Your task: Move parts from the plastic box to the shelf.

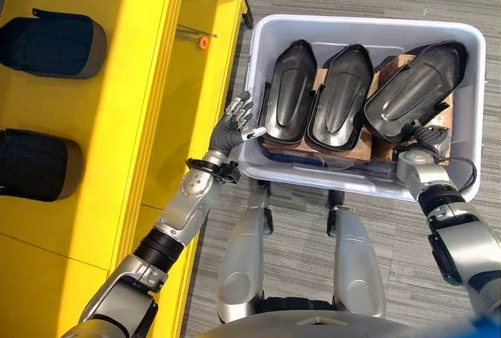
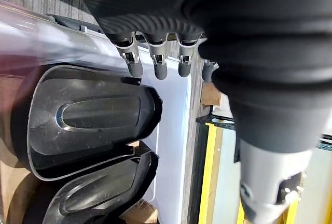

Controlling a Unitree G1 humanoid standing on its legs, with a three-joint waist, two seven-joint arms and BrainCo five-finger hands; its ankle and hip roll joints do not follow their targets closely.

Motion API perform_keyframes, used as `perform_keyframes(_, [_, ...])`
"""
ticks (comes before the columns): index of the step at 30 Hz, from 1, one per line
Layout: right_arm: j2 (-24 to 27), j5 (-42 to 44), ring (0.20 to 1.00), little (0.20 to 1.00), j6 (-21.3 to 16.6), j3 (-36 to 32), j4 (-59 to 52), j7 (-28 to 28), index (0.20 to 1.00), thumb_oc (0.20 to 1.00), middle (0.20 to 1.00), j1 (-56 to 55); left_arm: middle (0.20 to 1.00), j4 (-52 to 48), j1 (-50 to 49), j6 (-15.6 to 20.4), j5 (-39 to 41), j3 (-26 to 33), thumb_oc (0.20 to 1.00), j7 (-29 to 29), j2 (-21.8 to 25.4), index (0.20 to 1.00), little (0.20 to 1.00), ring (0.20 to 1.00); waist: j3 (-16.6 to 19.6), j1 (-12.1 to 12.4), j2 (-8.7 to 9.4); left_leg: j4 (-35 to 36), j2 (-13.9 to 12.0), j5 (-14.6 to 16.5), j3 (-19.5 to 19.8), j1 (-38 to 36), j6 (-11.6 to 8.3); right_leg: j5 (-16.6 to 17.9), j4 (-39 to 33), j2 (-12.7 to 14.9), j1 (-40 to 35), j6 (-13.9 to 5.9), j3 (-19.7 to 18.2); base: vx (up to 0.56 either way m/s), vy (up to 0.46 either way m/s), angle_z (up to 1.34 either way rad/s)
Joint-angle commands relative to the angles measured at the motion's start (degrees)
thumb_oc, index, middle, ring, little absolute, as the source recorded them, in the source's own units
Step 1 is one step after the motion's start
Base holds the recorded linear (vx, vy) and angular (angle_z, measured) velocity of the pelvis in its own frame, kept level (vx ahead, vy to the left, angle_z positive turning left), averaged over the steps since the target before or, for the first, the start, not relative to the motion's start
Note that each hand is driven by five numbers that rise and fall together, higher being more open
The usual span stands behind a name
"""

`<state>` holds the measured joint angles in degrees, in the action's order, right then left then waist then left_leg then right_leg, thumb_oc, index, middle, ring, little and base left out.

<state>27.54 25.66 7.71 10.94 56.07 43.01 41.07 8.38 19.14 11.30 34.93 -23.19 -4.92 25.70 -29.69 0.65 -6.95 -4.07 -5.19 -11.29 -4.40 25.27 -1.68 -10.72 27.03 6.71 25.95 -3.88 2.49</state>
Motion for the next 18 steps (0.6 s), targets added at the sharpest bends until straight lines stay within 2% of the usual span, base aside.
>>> perform_keyframes(1, [-0.51, 1.50, 1.000, 1.000, -2.06, -1.11, 0.32, -0.77, 1.000, 1.000, 1.000, 1.99, 1.000, -2.29, 1.84, 0.98, 0.08, 0.33, 1.000, 0.23, 0.92, 1.000, 1.000, 1.000, -0.11, 0.44, 0.17, -4.72, 4.59, 11.59, -0.20, -1.60, 1.85, 1.22, -1.35, -3.26, -0.57, 1.34, 1.07, 0.00, 0.000, 0.00])
perform_keyframes(15, [-1.03, 2.76, 1.000, 1.000, -2.37, -0.84, 1.94, -2.60, 1.000, 1.000, 1.000, 5.18, 1.000, -2.45, 2.03, 0.75, 0.20, -0.16, 1.000, 0.70, 1.07, 1.000, 1.000, 1.000, -0.11, 0.49, -1.76, -5.07, 5.47, 11.03, -0.43, 1.04, 2.10, 0.57, 1.13, -3.25, 2.89, 1.58, 0.99, 0.00, 0.004, 0.00])
perform_keyframes(18, [-0.28, 3.26, 1.000, 1.000, -0.76, -0.81, 2.20, -3.86, 1.000, 1.000, 1.000, 6.92, 1.000, -2.73, 2.04, 0.55, 0.64, -0.22, 1.000, 0.52, 1.14, 1.000, 1.000, 1.000, -0.11, 0.62, -2.38, -5.23, 5.75, 10.78, -0.43, 2.01, 2.05, 0.41, 1.92, -3.19, 4.17, 1.58, 0.94, -0.01, 0.033, 0.00])
